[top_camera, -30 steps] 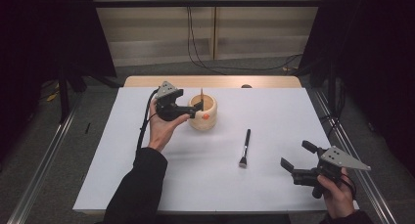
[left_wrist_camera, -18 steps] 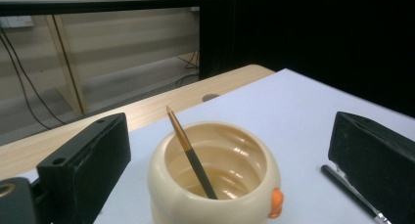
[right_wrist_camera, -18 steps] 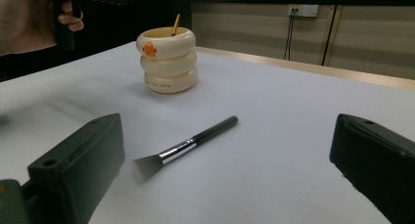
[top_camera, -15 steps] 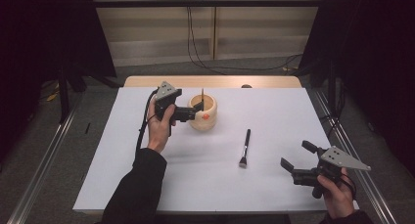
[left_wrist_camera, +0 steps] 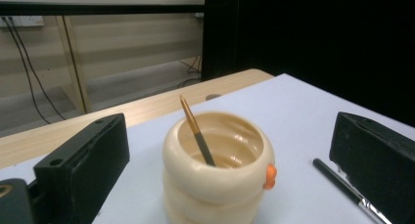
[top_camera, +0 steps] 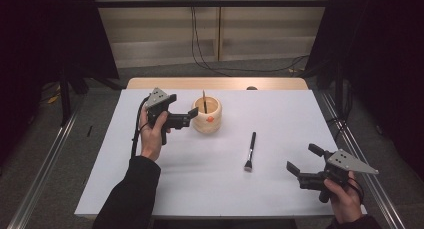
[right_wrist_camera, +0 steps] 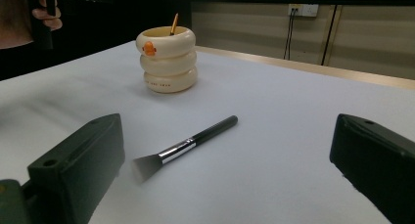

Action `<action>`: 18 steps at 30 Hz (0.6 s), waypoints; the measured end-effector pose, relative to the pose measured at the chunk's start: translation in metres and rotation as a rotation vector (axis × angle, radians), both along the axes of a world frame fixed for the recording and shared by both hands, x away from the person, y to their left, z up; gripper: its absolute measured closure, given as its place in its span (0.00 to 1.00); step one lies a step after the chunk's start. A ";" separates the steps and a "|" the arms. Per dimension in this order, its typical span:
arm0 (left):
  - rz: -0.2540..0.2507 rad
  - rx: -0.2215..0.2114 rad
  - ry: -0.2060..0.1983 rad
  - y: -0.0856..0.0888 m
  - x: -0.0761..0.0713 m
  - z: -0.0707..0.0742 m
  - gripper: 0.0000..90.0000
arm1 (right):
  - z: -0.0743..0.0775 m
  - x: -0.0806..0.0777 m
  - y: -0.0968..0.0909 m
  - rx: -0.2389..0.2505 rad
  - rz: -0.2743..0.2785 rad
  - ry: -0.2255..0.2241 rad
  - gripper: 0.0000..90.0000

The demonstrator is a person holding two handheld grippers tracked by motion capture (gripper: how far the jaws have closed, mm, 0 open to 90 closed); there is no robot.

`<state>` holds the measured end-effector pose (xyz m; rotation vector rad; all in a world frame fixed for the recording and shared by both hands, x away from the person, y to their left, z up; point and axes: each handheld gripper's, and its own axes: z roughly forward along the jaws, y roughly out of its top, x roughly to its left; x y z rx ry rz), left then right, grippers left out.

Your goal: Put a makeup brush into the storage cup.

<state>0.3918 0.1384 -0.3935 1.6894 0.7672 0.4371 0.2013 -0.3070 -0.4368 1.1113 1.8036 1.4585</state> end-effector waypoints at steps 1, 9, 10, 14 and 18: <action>0.013 0.005 0.004 0.001 -0.002 0.000 0.01 | 0.000 0.000 0.000 0.000 0.000 0.000 0.00; -0.009 0.002 0.001 0.014 -0.014 0.002 0.01 | 0.000 0.000 0.000 -0.001 0.003 0.003 0.00; -0.009 -0.002 0.001 0.015 -0.017 0.002 0.01 | 0.000 0.000 0.000 -0.001 0.003 0.003 0.00; 0.008 0.010 -0.005 0.017 -0.025 0.002 0.02 | 0.000 0.000 0.000 0.000 -0.003 0.000 0.00; 0.009 -0.005 -0.005 0.021 -0.031 0.004 0.02 | 0.000 0.000 0.001 -0.001 -0.006 -0.003 0.00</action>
